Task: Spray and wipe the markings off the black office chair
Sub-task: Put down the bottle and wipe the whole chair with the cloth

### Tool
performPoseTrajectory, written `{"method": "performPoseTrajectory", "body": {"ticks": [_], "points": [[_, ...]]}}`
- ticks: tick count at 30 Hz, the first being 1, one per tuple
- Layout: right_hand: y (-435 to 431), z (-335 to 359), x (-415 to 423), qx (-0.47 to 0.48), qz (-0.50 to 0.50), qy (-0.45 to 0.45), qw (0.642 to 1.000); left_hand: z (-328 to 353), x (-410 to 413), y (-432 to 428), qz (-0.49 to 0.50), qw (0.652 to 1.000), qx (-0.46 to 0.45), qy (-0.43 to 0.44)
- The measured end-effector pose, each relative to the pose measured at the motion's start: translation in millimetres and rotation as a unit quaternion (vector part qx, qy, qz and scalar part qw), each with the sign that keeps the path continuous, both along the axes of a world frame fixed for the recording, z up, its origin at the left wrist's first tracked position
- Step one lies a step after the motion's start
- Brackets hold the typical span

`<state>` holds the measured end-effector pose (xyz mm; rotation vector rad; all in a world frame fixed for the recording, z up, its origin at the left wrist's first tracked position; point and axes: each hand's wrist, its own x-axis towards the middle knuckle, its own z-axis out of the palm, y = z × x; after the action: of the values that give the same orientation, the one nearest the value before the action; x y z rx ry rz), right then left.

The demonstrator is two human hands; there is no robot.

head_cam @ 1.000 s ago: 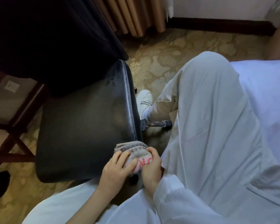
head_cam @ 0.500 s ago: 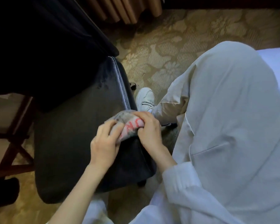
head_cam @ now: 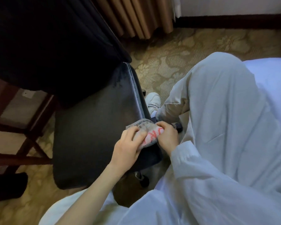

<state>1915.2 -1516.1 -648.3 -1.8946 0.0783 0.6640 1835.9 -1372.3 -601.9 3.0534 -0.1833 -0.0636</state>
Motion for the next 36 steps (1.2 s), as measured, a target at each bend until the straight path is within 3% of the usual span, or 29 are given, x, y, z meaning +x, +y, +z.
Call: {"method": "performPoseTrajectory", "body": {"ticks": [2,6,14,17,23,31,36], "points": [[-8.9,2.8,-26.8,-0.002,-0.019,0.036,0.999,-2.4,-23.0,-11.1,-0.013,1.0,0.003,0.008],[-14.5,6.6,-67.3,-0.046,0.043,0.075,0.995,-12.4,-66.3,-19.7,-0.027,0.999,0.009,0.016],[-6.6,4.7,-75.5,-0.002,-0.014,-0.011,1.0,-25.4,-64.2,-11.2,-0.012,0.998,0.015,-0.057],[3.7,8.9,-46.6,-0.018,0.003,-0.079,0.997,-23.4,-42.3,0.7,0.031,0.995,0.015,-0.095],[49.4,20.9,49.3,-0.074,0.053,-0.141,0.986,-12.5,44.7,49.2,0.103,0.991,-0.005,-0.081],[108.0,6.5,204.6,0.007,0.077,-0.122,0.989,-17.2,188.4,99.6,0.159,0.984,0.015,-0.073],[122.8,-7.1,239.9,0.015,0.094,-0.171,0.981,-19.2,235.9,119.6,0.187,0.98,0.025,-0.065]]}}
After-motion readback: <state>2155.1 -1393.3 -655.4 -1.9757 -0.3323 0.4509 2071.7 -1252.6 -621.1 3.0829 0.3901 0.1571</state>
